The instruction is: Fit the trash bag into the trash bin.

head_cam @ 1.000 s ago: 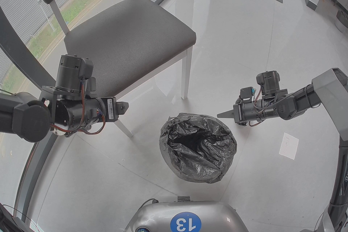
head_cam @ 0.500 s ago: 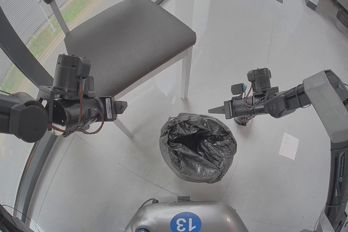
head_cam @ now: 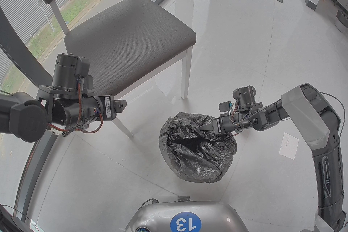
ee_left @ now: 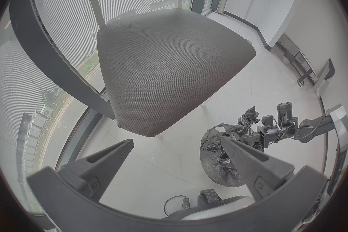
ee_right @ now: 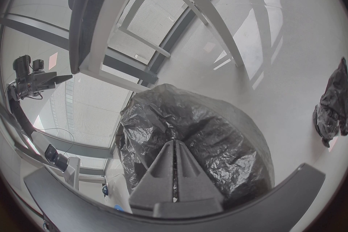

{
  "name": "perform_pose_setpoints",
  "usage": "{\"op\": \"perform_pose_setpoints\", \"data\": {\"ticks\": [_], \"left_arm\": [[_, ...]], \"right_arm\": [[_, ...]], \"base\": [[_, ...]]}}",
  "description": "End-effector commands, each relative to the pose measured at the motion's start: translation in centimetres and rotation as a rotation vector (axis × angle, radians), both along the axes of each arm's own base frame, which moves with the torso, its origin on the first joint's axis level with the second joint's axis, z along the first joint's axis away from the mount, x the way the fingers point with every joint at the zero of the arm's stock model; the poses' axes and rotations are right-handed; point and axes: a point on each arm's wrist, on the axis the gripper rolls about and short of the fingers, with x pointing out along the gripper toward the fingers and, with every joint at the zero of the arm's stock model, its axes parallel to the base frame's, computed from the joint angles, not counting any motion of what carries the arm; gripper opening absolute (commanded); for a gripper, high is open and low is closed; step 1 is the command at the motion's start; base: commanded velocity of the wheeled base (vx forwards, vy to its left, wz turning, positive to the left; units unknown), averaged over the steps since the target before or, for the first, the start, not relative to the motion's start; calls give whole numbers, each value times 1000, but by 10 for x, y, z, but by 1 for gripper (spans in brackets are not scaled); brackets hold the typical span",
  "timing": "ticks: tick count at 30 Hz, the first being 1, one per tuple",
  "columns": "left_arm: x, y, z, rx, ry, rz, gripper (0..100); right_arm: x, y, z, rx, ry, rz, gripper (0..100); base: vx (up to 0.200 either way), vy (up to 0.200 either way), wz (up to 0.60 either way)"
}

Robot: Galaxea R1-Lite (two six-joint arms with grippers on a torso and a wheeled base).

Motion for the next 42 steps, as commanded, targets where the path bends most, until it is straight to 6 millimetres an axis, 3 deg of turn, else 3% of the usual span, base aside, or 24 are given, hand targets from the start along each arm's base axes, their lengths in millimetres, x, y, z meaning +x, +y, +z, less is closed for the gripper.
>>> {"op": "perform_pose_setpoints", "data": {"ticks": [1, 9, 14, 27, 34, 37, 40, 42], "left_arm": [[0, 0, 1, -2, -2, 2, 100], [-2, 1, -1, 2, 3, 1, 100], [-2, 1, -1, 0, 2, 4, 100], [-10, 7, 1, -7, 1, 13, 100], [-14, 13, -3, 0, 12, 24, 100], [-31, 7, -14, 10, 57, -30, 100], [-59, -14, -41, 46, 151, -169, 100], [-61, -16, -43, 49, 157, -186, 100]], "right_arm": [[0, 0, -17, -10, 35, 2, 0], [0, -4, -31, -22, 62, -4, 0], [-2, -5, -28, -21, 62, -6, 0], [-10, -21, 69, 33, -116, -35, 0], [-28, -14, 93, 41, -142, -13, 0], [-43, -15, 101, 33, -135, -10, 0], [-65, -20, 109, 18, -123, -12, 0], [-69, -20, 110, 17, -121, -9, 0]], "base": [[0, 0, 0], [0, 0, 0], [0, 0, 0], [0, 0, 0], [0, 0, 0], [0, 0, 0], [0, 0, 0], [0, 0, 0]]}}
